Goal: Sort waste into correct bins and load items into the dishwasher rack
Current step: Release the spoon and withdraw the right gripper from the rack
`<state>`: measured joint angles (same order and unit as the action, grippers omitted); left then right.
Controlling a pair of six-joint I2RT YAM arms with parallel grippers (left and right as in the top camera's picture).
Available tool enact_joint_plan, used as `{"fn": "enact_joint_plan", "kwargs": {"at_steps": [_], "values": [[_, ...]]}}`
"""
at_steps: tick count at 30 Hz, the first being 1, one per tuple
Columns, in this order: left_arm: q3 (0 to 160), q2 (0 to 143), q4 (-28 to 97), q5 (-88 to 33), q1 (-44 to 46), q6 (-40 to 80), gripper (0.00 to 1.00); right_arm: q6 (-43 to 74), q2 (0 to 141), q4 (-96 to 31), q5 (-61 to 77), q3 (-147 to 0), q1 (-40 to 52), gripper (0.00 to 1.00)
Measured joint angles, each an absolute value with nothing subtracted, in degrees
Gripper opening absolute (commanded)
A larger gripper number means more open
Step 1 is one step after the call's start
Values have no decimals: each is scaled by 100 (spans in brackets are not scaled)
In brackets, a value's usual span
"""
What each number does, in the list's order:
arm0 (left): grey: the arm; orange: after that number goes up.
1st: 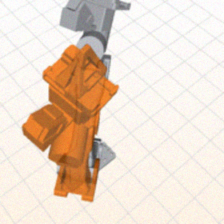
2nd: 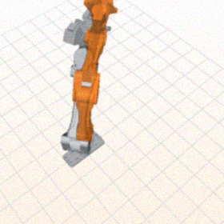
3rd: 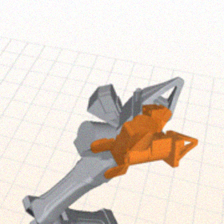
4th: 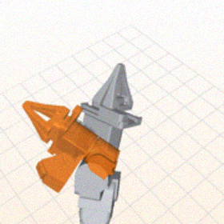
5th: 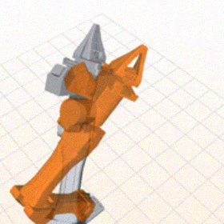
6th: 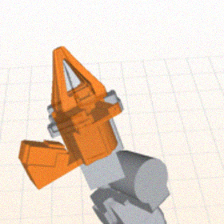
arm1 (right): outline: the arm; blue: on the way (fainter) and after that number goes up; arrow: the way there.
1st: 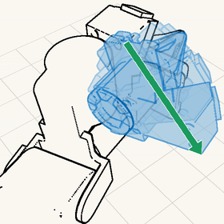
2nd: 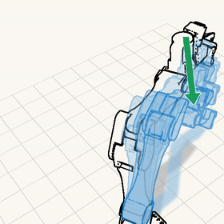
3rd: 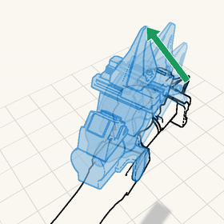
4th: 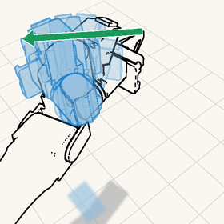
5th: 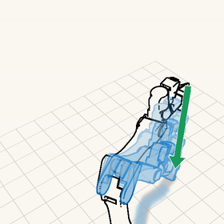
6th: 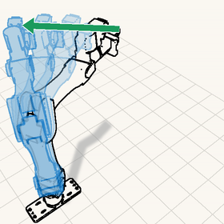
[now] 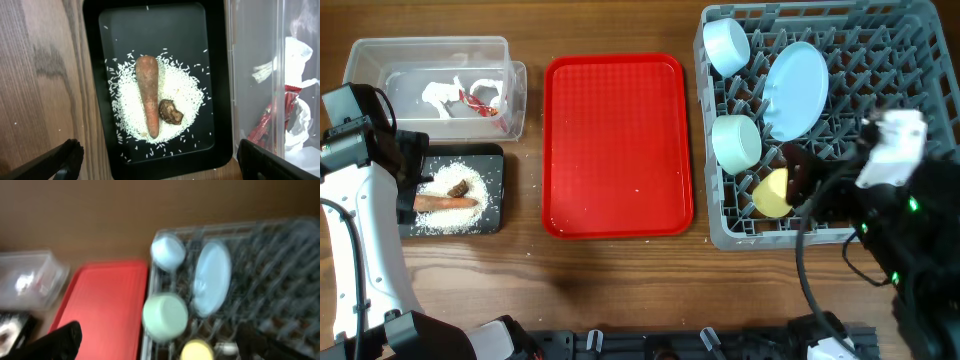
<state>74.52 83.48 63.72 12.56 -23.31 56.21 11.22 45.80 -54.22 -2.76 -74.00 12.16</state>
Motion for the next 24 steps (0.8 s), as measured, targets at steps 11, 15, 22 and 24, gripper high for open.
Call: {"fn": "enact_joint_plan", "kwargs": {"at_steps": [11,15,22,24], "values": [[7452,8359,6370,1253,-2331,5621,100,261,1017,-478,639,-1291,91,100],[7452,8359,6370,1256,-2331,5621,100,237,419,-75,670,-493,91,100],[7452,8359,6368,1256,-2331,5621,100,224,113,64,711,-45,91,100],[7452,8359,6368,1256,-2331,5621,100,224,110,62,711,-45,91,100]]}}
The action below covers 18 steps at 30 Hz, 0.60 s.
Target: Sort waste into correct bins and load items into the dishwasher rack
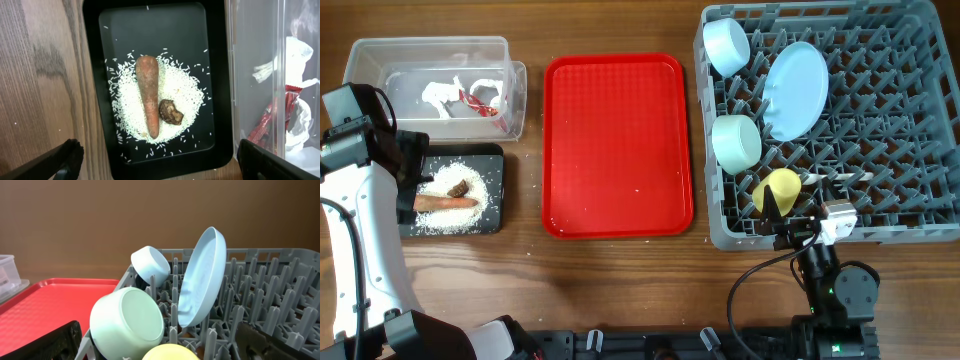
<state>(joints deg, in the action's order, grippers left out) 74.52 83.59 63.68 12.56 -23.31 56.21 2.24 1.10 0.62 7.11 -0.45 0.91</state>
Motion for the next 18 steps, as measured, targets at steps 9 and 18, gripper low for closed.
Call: {"fn": "enact_joint_plan", "kwargs": {"at_steps": [9,18], "values": [[7452,8359,6368,1256,-2331,5621,100,224,110,49,714,-45,91,100],[7452,8357,6410,1256,-2331,5621,100,224,110,49,729,-45,91,100]]}}
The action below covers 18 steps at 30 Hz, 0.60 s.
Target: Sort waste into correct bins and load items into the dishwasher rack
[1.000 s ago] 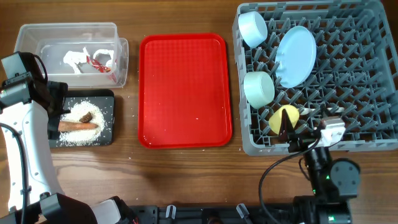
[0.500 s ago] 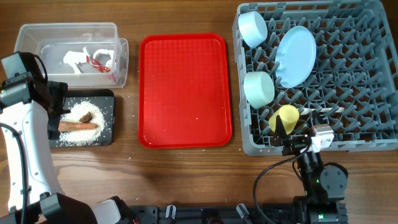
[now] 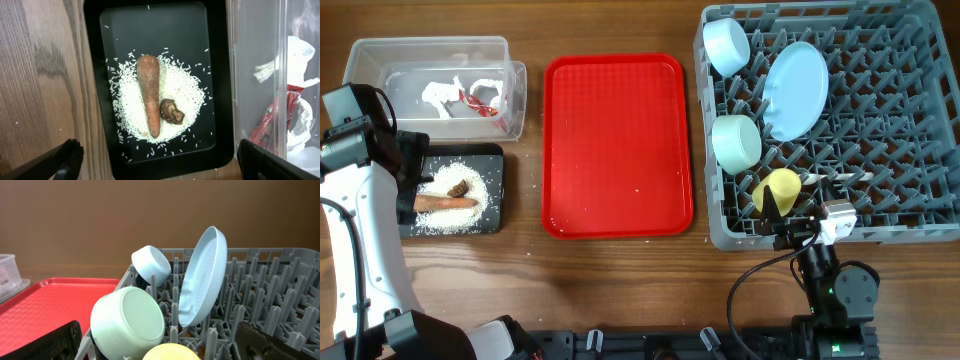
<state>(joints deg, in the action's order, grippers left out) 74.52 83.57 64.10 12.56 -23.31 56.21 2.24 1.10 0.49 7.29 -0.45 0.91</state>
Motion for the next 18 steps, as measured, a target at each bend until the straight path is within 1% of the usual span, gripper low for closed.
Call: {"fn": "enact_joint_plan", "kwargs": {"at_steps": [5,8,9,10,11,15,18], "values": [[7452,8093,6541,1256,-2272,5621,100,224,110,49,729,-45,91,100],[7336,7476,6029,1243,-2021,5498,100,226,110,49,729,-45,91,100],[7054,7096,5282,1210,-1857,5179,100,224,108,49,731,-45,91,100],[6866,6851,4895,1168,-1721,4945,100,224,102,49,729,-45,91,100],[6512,6525,4222,1052,-1570,4615,100,224,97,51,731,-45,91,100],[4480,5011,1776,242,-1170,3133,100,224,82,49,731,-45,91,100],[3297,4075,961,-178,-1133,2615,100,224,75,47,733,-45,91,100]]}}
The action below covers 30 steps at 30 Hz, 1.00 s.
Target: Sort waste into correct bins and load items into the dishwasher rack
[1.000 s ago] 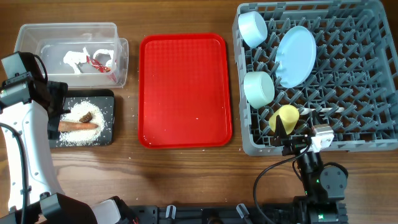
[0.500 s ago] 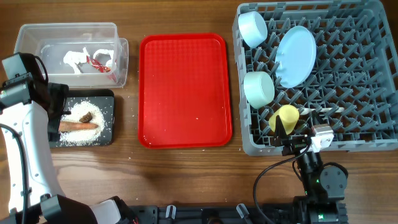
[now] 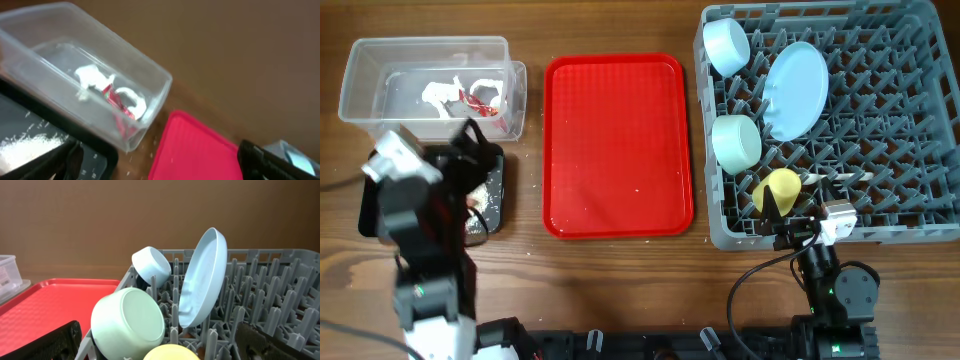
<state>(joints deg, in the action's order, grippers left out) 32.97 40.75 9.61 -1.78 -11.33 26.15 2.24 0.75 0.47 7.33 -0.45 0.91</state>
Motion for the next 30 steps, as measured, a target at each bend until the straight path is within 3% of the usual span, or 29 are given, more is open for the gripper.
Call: {"fn": "enact_joint_plan", "kwargs": {"at_steps": [5,12,21,30], "values": [[1837,2744,-71,-489,-954,2106,100,224,78,47,746,-45,91,100],[1026,1179,-187,-572,-937,1699,100,224,78,47,749,-45,91,100],[375,196,-193,-591,-937,1656,100,224,78,47,749,-45,91,100],[69,78,366,-659,-937,1658,100,224,78,47,749,-45,91,100]]}}
